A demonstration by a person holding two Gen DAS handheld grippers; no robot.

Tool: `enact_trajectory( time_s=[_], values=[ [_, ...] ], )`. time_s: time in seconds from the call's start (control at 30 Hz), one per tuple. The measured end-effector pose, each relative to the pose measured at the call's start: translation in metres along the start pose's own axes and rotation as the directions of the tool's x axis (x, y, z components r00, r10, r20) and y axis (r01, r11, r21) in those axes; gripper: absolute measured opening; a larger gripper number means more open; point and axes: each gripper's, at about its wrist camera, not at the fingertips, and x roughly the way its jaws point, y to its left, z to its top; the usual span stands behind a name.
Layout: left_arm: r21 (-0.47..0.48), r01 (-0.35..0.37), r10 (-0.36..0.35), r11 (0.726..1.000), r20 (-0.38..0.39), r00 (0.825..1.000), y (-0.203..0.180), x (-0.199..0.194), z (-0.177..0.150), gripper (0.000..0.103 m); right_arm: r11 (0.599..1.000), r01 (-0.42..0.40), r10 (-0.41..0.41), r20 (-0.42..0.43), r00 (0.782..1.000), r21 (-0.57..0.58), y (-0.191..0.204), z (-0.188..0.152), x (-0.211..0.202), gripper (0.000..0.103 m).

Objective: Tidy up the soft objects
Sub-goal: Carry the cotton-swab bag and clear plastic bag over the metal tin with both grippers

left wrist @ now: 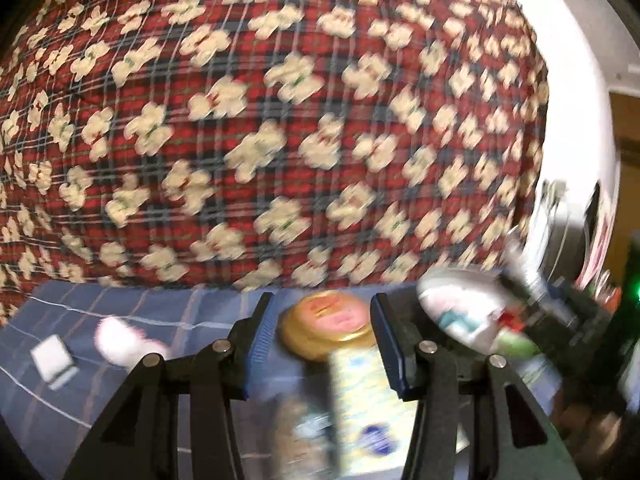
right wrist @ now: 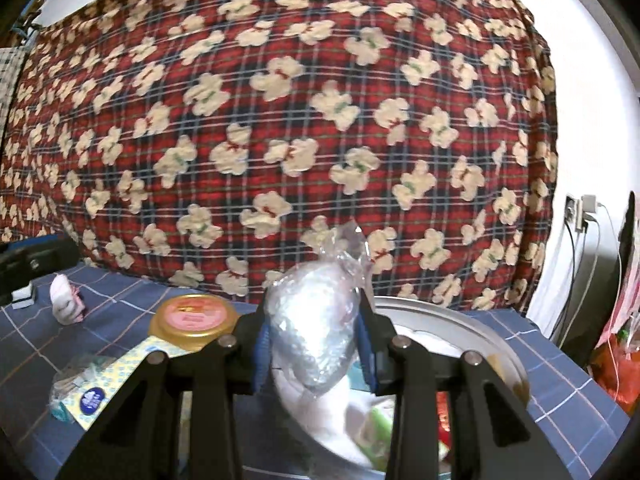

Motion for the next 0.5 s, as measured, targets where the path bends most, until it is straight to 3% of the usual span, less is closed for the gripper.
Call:
enact_trajectory(
  time_s=[0.13, 0.27, 0.3, 0.37, 0.5],
  values=[
    [0.034, -0.064, 0.068, 0.997, -0.144, 0.987, 0.038, 0.012, -0.009, 0.051, 0.999, -0.02, 0.02, 0.001, 1.0, 0.051, -0.009, 0.004, -0.003, 0.037],
    [0.0, -0.113, 0.107, 0.994, -0.311, 0.944, 0.07, 0.02, -0.027, 0.051, 0.999, -0.013, 0.012, 0.026, 1.0, 0.035, -0.006, 0.006, -0.008, 0.037],
    [-0.039, -0.111, 0.091, 0.993, -0.343, 0.935, 0.073, 0.019, -0.033, 0.051, 0.999, -0.014, 0.013, 0.03, 0.999, 0.029, -0.005, 0.007, -0.009, 0.037],
    [-0.146, -0.041, -0.016, 0.988, -0.374, 0.927, 0.073, 0.019, -0.043, 0.051, 1.0, -0.016, 0.015, 0.032, 0.999, 0.015, -0.002, 0.006, -0.009, 0.038],
    [-0.354, 0.067, -0.23, 0.933, -0.443, 0.866, 0.065, 0.029, -0.062, 0.051, 1.0, -0.013, 0.013, 0.029, 0.999, 0.001, 0.001, 0.004, -0.009, 0.038]
  ],
)
